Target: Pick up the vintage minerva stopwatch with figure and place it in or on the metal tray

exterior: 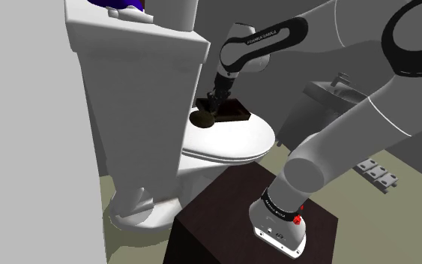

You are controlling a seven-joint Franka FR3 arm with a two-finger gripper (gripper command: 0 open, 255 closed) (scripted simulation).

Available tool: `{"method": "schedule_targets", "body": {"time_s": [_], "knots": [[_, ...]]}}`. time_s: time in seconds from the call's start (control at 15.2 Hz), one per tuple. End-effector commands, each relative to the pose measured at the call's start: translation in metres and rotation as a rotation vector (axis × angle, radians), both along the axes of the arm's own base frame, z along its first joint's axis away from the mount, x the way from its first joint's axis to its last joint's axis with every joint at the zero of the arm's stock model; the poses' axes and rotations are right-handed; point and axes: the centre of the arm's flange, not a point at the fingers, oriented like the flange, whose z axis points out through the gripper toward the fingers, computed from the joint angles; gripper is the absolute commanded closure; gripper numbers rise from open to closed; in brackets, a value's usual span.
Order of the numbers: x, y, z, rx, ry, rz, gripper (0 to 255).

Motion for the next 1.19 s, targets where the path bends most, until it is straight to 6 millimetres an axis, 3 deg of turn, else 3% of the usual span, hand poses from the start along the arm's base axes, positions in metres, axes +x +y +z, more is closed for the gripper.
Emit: {"method": "schedule_targets", "body": {"time_s": [0.0,0.07,1.12], "knots": [[-0.001,0.001,0.011,0.000,0.000,0.000,255],[-0.001,0.001,0.012,0.000,0.000,0.000,255],[0.051,-0.203,0.028,0.000,0.000,0.000,255]]}}
